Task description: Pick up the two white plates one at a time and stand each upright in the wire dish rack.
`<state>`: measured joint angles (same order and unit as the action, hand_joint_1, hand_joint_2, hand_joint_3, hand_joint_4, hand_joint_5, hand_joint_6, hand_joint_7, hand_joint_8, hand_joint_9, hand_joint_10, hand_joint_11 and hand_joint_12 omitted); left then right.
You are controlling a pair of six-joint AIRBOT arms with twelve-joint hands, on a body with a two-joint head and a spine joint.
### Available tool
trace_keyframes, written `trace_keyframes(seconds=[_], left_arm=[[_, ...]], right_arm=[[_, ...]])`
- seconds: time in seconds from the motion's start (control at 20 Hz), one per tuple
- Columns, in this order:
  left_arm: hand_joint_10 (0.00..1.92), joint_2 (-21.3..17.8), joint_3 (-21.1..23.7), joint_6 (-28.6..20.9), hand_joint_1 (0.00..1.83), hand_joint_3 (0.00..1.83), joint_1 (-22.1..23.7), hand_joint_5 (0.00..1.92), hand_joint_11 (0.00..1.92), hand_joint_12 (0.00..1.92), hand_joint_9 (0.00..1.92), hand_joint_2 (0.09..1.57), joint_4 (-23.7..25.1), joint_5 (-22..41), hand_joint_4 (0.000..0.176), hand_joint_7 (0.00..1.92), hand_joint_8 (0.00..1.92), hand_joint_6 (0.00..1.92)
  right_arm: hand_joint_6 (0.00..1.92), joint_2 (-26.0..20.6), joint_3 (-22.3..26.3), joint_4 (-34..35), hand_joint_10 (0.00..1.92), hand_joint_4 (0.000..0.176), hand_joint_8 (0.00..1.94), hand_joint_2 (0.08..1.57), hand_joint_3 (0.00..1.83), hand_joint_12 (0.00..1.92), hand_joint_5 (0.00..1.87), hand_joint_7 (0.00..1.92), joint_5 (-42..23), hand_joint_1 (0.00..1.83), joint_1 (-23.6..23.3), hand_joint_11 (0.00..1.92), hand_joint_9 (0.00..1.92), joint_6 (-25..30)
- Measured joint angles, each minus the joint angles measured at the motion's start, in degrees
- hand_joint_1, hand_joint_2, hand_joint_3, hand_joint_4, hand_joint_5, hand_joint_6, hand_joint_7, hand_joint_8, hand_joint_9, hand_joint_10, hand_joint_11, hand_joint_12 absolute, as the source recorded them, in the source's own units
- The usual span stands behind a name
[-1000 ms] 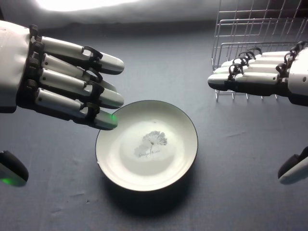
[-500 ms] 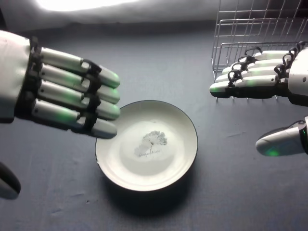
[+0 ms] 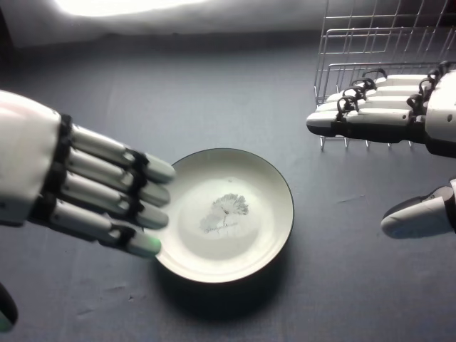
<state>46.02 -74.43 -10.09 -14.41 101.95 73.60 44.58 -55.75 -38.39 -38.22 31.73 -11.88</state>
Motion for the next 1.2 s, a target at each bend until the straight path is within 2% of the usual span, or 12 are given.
trace_keyframes(seconds=[0.15,0.3,0.35,0.4,0.55,0.6,0.7,0.9,1.0,1.05,1.2], left_arm=[[0.00,3.9,-2.7,1.9,0.00,0.00,-4.7,0.14,0.00,0.02,0.04,1.11,0.5,-0.7,0.000,0.10,0.00,0.01],[0.00,7.7,-5.8,3.9,0.00,0.00,-8.3,0.13,0.00,0.00,0.03,1.11,0.1,-1.9,0.000,0.08,0.00,0.00],[0.00,9.3,-7.3,4.4,0.00,0.00,-9.4,0.13,0.00,0.00,0.03,1.11,-0.1,-2.2,0.000,0.08,0.00,0.00],[0.00,10.5,-8.4,4.6,0.00,0.00,-9.9,0.12,0.00,0.00,0.02,1.10,0.1,-2.4,0.000,0.07,0.00,0.00],[0.01,13.1,-11.3,4.7,0.00,0.00,-10.1,0.12,0.00,0.00,0.01,1.10,-1.3,-3.0,0.000,0.07,0.01,0.01],[0.01,14.1,-12.5,4.0,0.00,0.00,-9.3,0.12,0.01,0.00,0.03,1.09,-1.6,-3.4,0.000,0.08,0.01,0.01],[0.01,15.7,-14.6,3.1,0.00,0.00,-8.6,0.13,0.01,0.00,0.04,1.10,-1.9,-3.9,0.000,0.09,0.01,0.01],[0.01,18.2,-19.1,2.5,0.00,0.00,-8.5,0.13,0.01,0.01,0.04,1.10,-1.9,-4.2,0.000,0.09,0.01,0.00],[0.01,18.5,-20.5,2.5,0.00,0.00,-8.5,0.14,0.02,0.01,0.05,1.10,-1.8,-4.1,0.000,0.11,0.01,0.01],[0.01,18.8,-21.2,2.5,0.00,0.00,-8.6,0.13,0.00,0.00,0.04,1.09,-1.9,-3.6,0.000,0.09,0.01,0.00],[0.01,19.7,-22.7,3.3,0.00,0.00,-9.4,0.13,0.00,0.00,0.05,1.10,-1.8,-3.0,0.000,0.11,0.01,0.00]], right_arm=[[0.00,0.0,0.0,-0.2,0.00,0.000,0.00,1.06,0.00,0.11,0.00,0.00,-0.4,0.24,0.0,0.00,0.00,0.0],[0.00,0.1,0.0,-0.2,0.00,0.000,0.00,1.03,0.00,0.08,0.00,0.00,-0.5,0.43,0.0,0.00,0.00,0.0],[0.00,0.1,0.0,-0.3,0.00,0.000,0.00,1.01,0.00,0.08,0.00,0.00,-0.5,0.51,0.0,0.00,0.00,0.0],[0.00,0.1,0.0,-0.3,0.00,0.000,0.00,0.97,0.00,0.17,0.00,0.00,-0.6,0.54,0.0,0.00,0.01,0.0],[0.00,0.1,0.0,-0.2,0.00,0.000,0.00,0.93,0.00,0.15,0.00,0.00,-0.5,0.65,0.0,0.00,0.00,0.0],[0.00,0.1,0.0,-0.3,0.00,0.000,0.00,0.93,0.00,0.08,0.00,0.00,-0.5,0.77,0.0,0.00,0.00,0.0],[0.00,0.1,0.0,-0.3,0.00,0.000,0.00,0.94,0.00,0.01,0.00,0.00,-0.6,0.86,0.0,0.00,0.00,0.0],[0.00,0.1,0.0,-0.9,0.00,0.000,0.00,0.93,0.00,0.00,0.00,0.00,-0.5,0.90,0.2,0.00,0.00,0.0],[0.00,0.1,0.0,-0.9,0.00,0.000,0.00,0.93,0.00,0.00,0.00,0.00,-0.7,0.89,0.2,0.00,0.00,0.0],[0.00,0.1,0.0,-0.9,0.00,0.000,0.00,0.92,0.00,0.00,0.00,0.00,-0.9,0.95,0.2,0.00,0.00,0.0],[0.00,0.1,0.0,-1.2,0.00,0.000,0.00,0.92,0.00,0.00,0.00,0.00,-0.9,0.93,0.2,0.00,0.00,0.0]])
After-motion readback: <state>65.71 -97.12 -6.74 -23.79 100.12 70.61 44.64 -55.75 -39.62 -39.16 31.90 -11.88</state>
